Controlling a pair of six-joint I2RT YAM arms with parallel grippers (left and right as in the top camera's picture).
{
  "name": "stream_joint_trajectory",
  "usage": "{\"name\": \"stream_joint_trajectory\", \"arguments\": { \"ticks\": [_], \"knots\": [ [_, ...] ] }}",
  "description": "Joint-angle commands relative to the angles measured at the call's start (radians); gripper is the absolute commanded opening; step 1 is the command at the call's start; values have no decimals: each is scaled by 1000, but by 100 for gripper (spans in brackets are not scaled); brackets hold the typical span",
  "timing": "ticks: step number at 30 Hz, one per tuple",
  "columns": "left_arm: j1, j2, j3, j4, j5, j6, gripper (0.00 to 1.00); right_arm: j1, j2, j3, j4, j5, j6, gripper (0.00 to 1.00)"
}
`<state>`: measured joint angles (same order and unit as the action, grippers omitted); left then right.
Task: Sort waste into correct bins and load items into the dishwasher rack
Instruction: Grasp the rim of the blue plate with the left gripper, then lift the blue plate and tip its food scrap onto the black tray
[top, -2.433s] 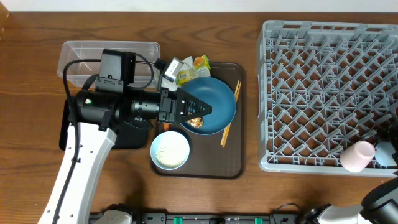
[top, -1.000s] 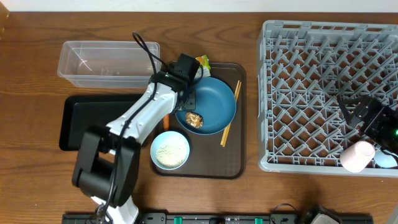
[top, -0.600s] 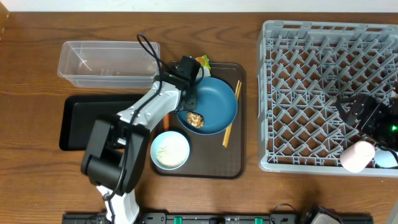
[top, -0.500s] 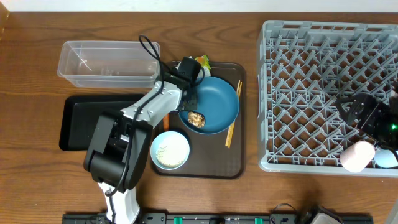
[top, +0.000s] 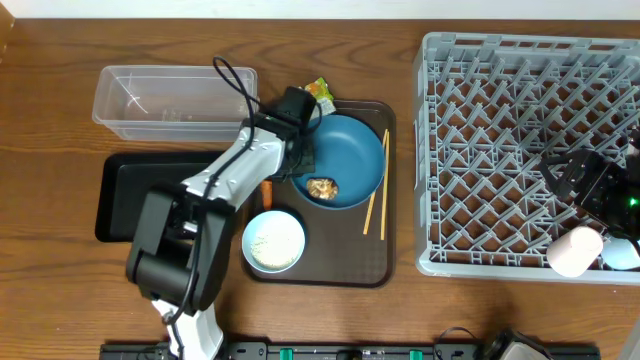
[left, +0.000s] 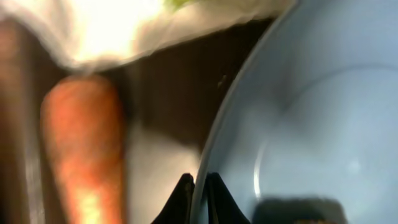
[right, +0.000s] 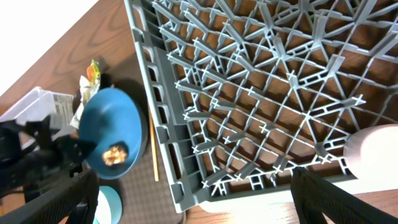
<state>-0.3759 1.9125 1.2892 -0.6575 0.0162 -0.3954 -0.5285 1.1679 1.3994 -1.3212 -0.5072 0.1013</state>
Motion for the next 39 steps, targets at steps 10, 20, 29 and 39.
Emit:
{"name": "stream_joint_trajectory", "arguments": {
  "ticks": [10, 20, 29, 39],
  "knots": [
    [63, -423, 19, -342, -118, 27, 6, 19, 0, 5, -11, 2, -13, 91],
    [106, -707, 18, -678, -773, -165, 6, 19, 0, 5, -18, 2, -13, 93],
    [125, -650, -2, -714, -977, -333, 6, 19, 0, 5, -18, 2, -13, 93],
    [117, -401, -7, -753, -1202, -331, 6, 19, 0, 5, -23, 2, -13, 93]
  ]
}}
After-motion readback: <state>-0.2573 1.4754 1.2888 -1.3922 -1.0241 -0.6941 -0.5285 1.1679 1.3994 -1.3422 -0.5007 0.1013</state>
